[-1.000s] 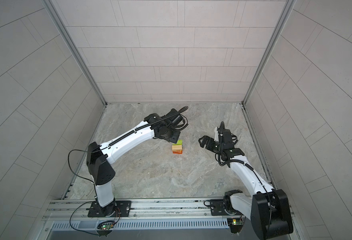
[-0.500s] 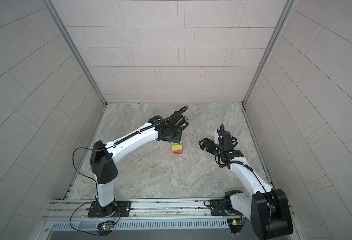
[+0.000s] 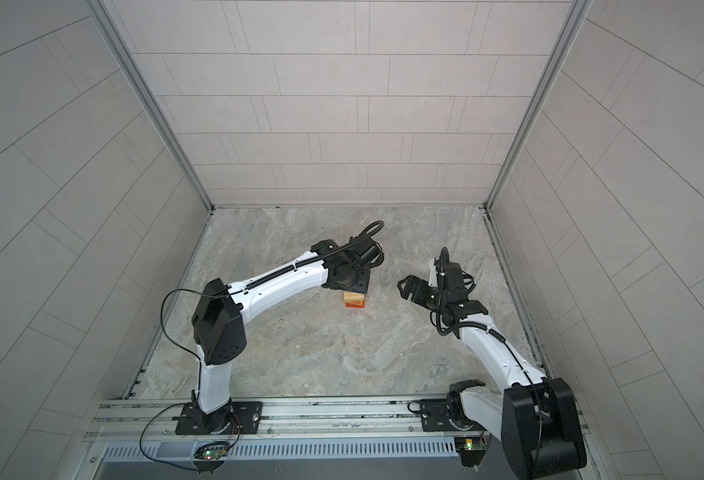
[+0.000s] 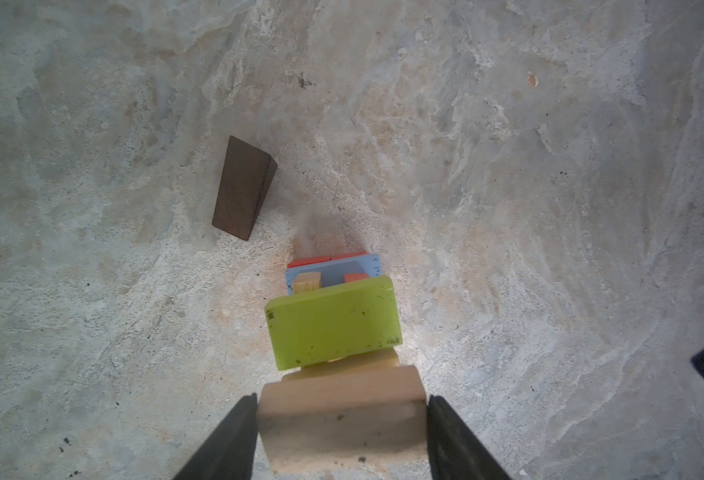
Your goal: Build the wood block tower
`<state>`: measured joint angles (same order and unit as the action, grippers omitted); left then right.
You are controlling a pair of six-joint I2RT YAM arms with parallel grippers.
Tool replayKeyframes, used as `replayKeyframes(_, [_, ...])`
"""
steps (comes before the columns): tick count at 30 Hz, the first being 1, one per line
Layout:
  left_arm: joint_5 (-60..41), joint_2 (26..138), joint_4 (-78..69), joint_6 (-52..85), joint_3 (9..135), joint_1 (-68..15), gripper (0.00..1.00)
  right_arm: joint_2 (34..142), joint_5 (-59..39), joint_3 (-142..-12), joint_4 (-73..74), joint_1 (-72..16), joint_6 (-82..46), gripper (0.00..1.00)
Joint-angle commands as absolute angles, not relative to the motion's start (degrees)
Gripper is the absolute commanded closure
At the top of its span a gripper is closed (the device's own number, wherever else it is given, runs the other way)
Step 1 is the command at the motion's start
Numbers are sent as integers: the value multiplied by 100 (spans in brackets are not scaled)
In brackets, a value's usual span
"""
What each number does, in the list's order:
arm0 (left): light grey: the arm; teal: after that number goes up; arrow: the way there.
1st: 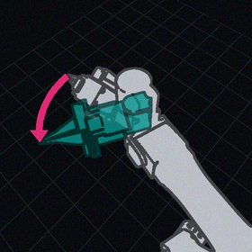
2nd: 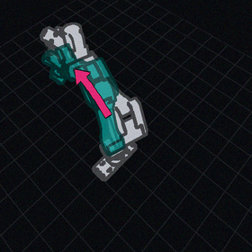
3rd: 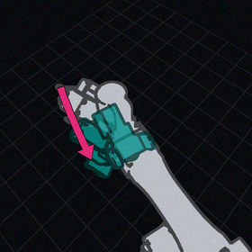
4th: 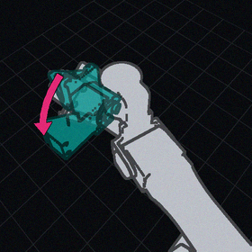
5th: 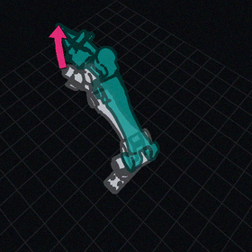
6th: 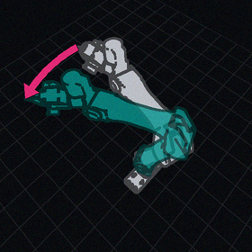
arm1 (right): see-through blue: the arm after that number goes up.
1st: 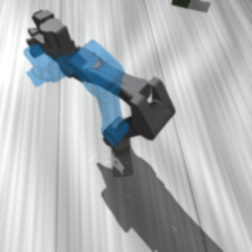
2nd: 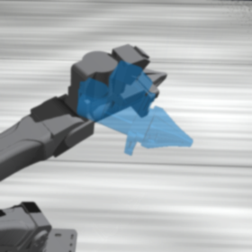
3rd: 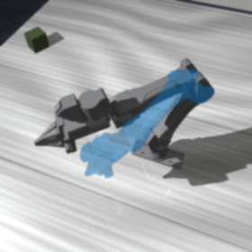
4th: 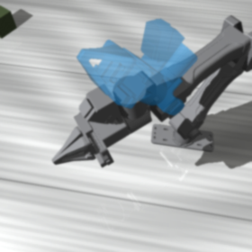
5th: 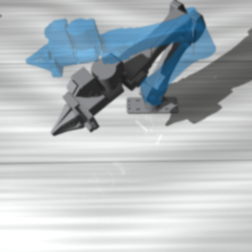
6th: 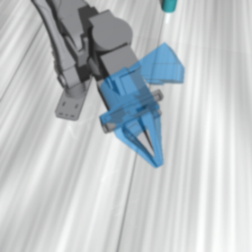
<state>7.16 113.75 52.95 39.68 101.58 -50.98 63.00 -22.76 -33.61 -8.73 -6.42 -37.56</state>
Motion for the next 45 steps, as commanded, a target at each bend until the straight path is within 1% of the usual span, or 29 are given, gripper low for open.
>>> replayKeyframes(1, [839,11421,5253,4078,10088,-5133,53,6249,-2282,-3283,-785,-620,-3802,2])
replayKeyframes(13, [801,11491,5198,4096,10103,-5141,51,6257,-2333,-3220,-659,-624,-3856,2])
replayKeyframes(20, [803,11566,5250,4043,10202,-5142,47,6267,-2363,-3194,-636,-623,-3861,2])
replayKeyframes(25, [741,11610,5234,3986,10240,-5142,42,6258,-2364,-3193,-631,-619,-3849,3])
replayKeyframes(27, [729,11628,5239,3949,10278,-5142,39,6245,-2375,-3192,-636,-617,-3832,3])
replayKeyframes(30, [734,11605,5249,3909,10318,-5143,30,6231,-2381,-3199,-648,-622,-3828,3])
replayKeyframes(32, [789,11586,5292,3884,10361,-5142,22,6214,-2372,-3197,-659,-619,-3808,3])
replayKeyframes(34, [828,11550,5330,3867,10406,-5136,18,6205,-2368,-3199,-659,-619,-3800,3])
replayKeyframes(43, [1041,11210,5421,3841,10441,-5108,17,6227,-2273,-3277,-791,-624,-3699,3])
replayKeyframes(45, [1075,11107,5465,3807,10442,-5106,17,6248,-2255,-3333,-895,-623,-3613,5])
